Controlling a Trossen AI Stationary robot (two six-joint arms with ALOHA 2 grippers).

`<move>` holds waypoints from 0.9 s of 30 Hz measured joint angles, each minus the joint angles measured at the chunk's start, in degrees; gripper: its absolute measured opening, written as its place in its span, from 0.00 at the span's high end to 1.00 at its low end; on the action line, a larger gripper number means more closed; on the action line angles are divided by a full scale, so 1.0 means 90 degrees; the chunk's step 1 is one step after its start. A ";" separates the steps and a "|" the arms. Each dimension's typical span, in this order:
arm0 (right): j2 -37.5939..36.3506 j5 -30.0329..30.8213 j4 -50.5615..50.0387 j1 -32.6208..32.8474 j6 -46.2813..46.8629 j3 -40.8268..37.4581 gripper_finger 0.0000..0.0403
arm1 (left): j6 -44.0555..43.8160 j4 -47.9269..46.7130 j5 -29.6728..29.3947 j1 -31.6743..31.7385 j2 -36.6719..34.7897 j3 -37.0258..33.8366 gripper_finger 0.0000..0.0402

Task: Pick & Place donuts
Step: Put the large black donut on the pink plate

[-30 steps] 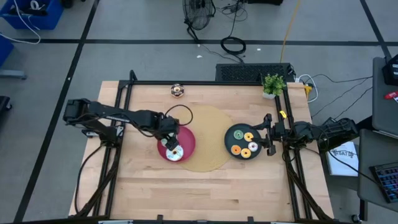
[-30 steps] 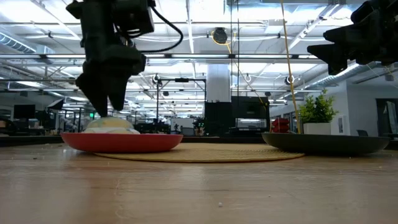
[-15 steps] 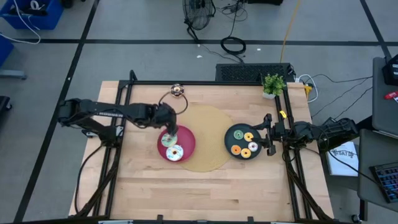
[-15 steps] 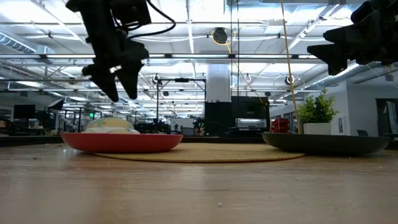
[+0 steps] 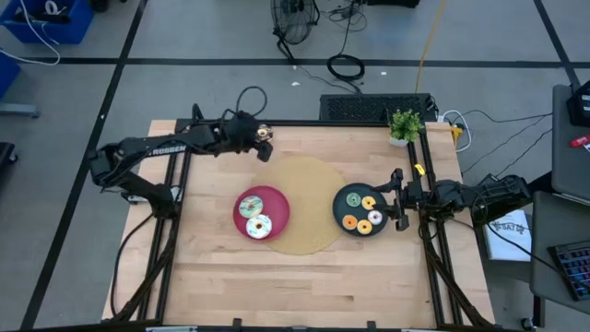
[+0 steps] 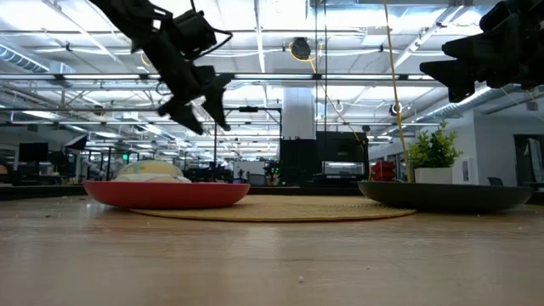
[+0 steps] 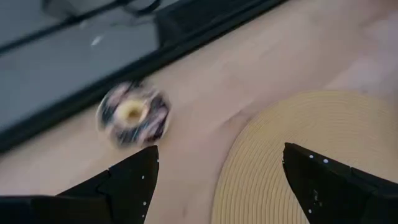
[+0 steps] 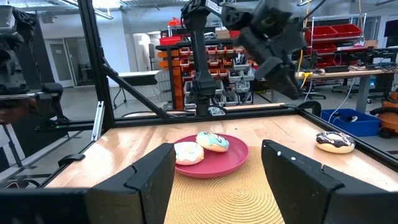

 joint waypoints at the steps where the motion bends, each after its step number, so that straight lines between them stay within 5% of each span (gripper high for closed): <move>1: 0.0000 0.0000 0.0000 0.0000 0.0000 0.0000 0.44 | 0.0324 0.0230 0.0141 0.0086 0.0075 -0.0001 0.15; 5: 0.0002 0.0000 0.0002 0.0001 0.0002 0.0000 0.44 | 0.0941 0.0900 0.0312 0.0287 0.0618 0.0012 0.15; 16: 0.0002 0.0000 0.0002 0.0002 0.0000 -0.0002 0.44 | 0.0975 -0.1085 0.0290 0.0977 0.2553 0.1702 0.15; 27: 0.0002 0.0000 0.0000 0.0001 0.0000 0.0000 0.44 | 0.0921 -0.1847 -0.0071 0.1077 0.3147 0.2310 0.15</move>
